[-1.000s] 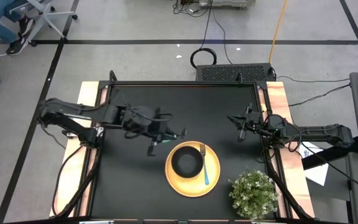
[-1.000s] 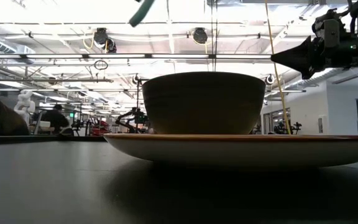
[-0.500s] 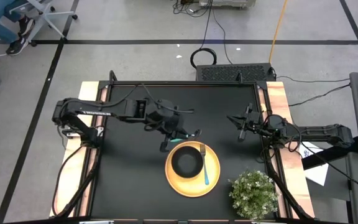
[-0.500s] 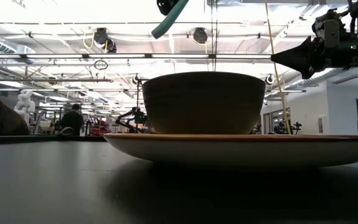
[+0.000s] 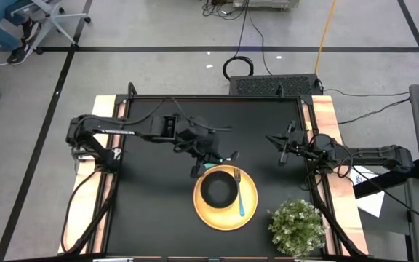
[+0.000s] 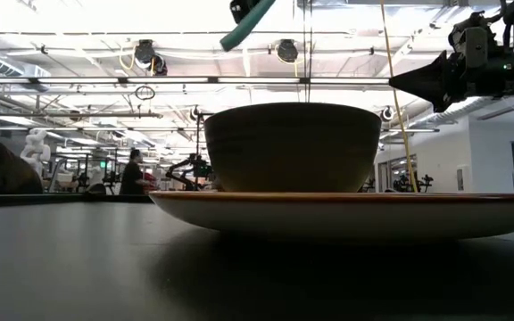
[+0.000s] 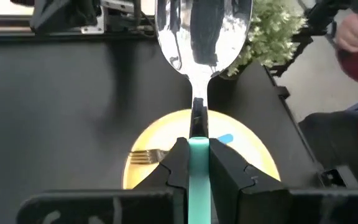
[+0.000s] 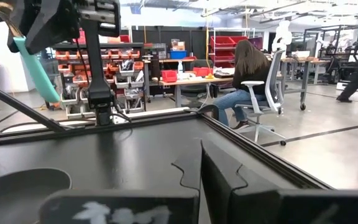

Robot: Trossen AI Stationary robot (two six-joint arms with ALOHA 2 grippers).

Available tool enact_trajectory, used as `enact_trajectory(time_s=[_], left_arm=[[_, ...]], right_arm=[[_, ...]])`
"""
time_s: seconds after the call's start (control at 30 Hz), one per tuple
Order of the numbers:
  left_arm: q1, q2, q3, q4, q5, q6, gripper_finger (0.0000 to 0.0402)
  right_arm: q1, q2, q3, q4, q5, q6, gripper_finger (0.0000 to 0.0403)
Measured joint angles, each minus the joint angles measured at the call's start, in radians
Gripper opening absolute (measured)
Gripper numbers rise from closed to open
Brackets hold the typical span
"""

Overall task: Pick and place plate/cup/fork/spoon on tray
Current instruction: Put the blue spoon into the black bowl

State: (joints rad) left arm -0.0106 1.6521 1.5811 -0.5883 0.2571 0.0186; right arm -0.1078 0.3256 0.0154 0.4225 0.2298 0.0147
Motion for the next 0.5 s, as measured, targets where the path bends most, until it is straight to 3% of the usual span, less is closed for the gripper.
enact_trajectory(time_s=[0.33, 0.5], left_arm=[[0.008, 0.288, 0.429, -0.447, -0.043, 0.071, 0.0036], [-0.013, 0.393, 0.585, -0.729, -0.204, 0.076, 0.0036]], right_arm=[[0.0, 0.022, 0.0, 0.015, 0.0, 0.011, 0.0], [0.0, 0.028, 0.0, 0.015, 0.0, 0.006, 0.0]])
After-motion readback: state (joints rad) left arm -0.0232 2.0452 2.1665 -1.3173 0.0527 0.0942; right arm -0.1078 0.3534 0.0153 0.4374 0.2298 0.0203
